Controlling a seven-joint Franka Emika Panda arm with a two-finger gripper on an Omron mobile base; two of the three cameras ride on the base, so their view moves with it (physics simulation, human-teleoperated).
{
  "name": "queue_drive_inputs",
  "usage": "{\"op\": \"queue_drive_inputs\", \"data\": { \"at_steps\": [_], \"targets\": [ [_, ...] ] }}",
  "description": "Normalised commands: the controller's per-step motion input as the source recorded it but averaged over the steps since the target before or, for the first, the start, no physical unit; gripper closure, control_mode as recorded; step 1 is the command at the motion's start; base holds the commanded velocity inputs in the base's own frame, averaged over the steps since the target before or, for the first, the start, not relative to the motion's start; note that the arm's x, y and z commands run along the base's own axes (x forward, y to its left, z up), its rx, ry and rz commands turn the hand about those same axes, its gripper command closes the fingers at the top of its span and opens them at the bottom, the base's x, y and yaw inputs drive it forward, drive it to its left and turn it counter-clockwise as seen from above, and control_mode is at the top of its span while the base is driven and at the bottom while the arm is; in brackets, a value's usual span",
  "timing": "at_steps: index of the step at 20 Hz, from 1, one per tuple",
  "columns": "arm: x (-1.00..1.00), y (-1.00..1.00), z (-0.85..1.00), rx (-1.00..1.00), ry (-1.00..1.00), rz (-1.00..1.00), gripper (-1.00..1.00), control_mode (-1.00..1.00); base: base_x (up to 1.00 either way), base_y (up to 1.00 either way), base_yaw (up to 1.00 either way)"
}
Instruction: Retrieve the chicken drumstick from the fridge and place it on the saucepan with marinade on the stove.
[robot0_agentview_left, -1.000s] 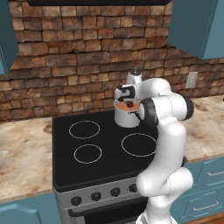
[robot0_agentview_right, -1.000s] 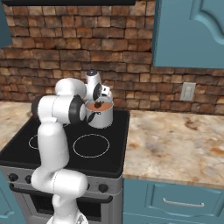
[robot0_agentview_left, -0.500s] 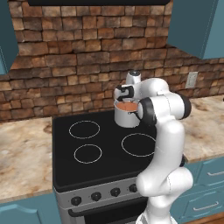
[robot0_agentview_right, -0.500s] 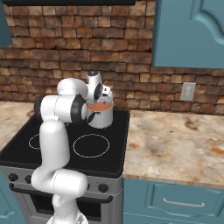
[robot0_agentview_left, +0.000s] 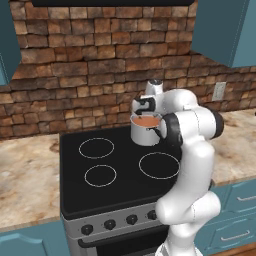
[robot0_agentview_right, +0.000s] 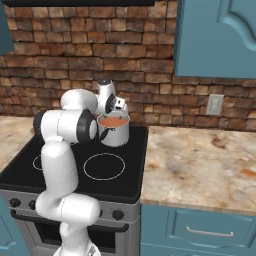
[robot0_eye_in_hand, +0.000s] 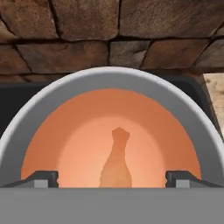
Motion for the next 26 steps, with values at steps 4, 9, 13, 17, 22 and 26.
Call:
{"op": "queue_drive_inputs", "data": {
  "at_steps": [4,9,13,17,22,26],
  "targets": [
    [-1.0,0.0,0.0,0.0,-0.1,0.0,-1.0,-1.0,0.0,0.0,0.0],
    [-1.0,0.0,-0.08,0.0,-0.13,0.02,-1.0,-1.0,0.0,0.0,0.0],
    [-1.0,-0.07,-0.32,0.01,-0.3,0.0,-1.0,-1.0,0.0,0.0,0.0],
    [-1.0,-0.25,-0.04,0.05,-0.5,0.0,-1.0,-1.0,0.0,0.0,0.0],
    [-0.89,-0.15,0.01,0.02,-0.36,-0.07,-1.0,-1.0,0.0,0.0,0.0],
    [0.0,0.0,0.0,0.0,0.0,0.0,-1.0,-1.0,0.0,0.0,0.0]
  ]
}}
